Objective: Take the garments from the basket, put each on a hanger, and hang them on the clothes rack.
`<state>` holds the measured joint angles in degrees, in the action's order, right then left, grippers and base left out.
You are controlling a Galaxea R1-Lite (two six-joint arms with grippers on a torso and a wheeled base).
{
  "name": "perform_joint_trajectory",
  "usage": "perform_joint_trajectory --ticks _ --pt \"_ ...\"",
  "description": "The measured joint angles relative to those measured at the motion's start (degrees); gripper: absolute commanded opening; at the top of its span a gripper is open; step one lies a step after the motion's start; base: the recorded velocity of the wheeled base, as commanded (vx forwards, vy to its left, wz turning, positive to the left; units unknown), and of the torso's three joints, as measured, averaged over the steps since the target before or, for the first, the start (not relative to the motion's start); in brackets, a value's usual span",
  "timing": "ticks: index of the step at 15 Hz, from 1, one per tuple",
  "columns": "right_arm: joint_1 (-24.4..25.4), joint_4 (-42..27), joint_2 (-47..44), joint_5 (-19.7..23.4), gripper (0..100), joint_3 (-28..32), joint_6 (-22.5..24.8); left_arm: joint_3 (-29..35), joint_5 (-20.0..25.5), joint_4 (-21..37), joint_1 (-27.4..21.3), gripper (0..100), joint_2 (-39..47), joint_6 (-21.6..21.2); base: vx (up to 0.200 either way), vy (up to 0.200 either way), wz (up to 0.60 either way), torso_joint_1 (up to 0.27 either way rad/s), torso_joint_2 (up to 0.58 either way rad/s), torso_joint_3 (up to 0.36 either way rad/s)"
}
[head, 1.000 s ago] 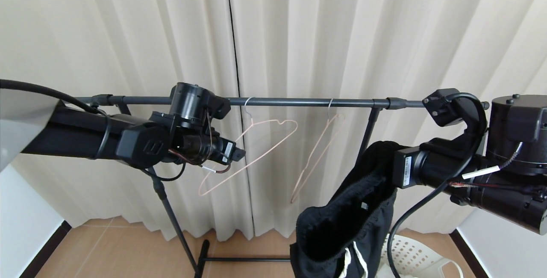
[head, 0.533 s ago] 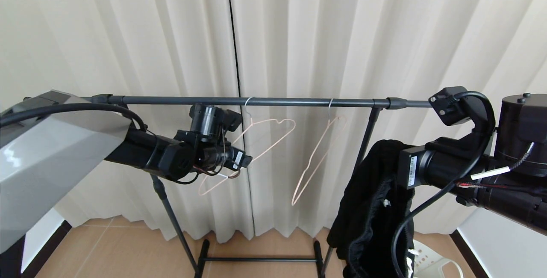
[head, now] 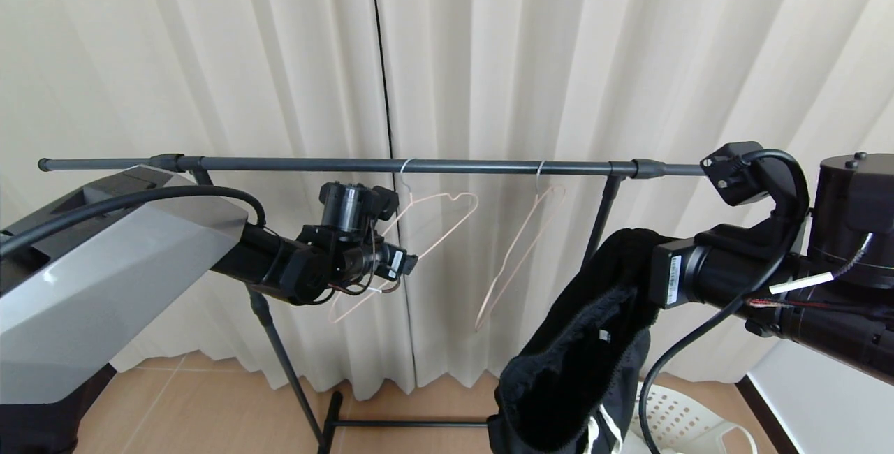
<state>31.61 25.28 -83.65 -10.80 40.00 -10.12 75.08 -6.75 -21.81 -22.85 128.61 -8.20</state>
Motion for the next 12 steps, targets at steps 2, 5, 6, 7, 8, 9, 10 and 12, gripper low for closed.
perform_joint_trajectory --ticks 2,5,6,7,8,9,10,12 --pt "0.0 0.0 0.0 0.0 0 0.0 0.0 0.0 0.0 0.0 0.4 100 0.3 0.4 0.000 0.000 0.00 0.000 0.00 0.000" --pt "0.0 0.0 0.0 0.0 0 0.0 0.0 -0.2 0.0 0.0 0.6 100 0.5 1.1 0.000 0.000 0.00 0.000 0.00 0.000" --pt "0.0 0.0 0.0 0.0 0 0.0 0.0 -0.2 0.0 0.0 0.6 100 0.5 1.2 0.000 0.000 0.00 0.000 0.00 0.000" --pt "0.1 0.0 0.0 0.0 0 0.0 0.0 -0.3 0.0 0.0 0.7 100 0.5 1.3 0.000 0.000 0.00 0.000 0.00 0.000" --pt "0.0 0.0 0.0 0.0 0 0.0 0.0 -0.4 0.0 0.0 0.7 100 0.6 1.3 0.000 0.000 0.00 0.000 0.00 0.000" --pt "0.1 0.0 0.0 0.0 0 0.0 0.0 -0.4 0.0 0.0 0.7 100 0.7 1.4 0.000 0.000 0.00 0.000 0.00 0.000" --pt "0.1 0.0 0.0 0.0 0 0.0 0.0 -0.5 -0.1 0.0 0.7 100 0.7 1.5 0.000 0.000 0.00 0.000 0.00 0.000" --pt "0.1 0.0 0.0 0.0 0 0.0 0.0 -0.5 -0.2 0.1 0.7 100 0.9 1.6 0.000 0.000 0.00 0.000 0.00 0.000"
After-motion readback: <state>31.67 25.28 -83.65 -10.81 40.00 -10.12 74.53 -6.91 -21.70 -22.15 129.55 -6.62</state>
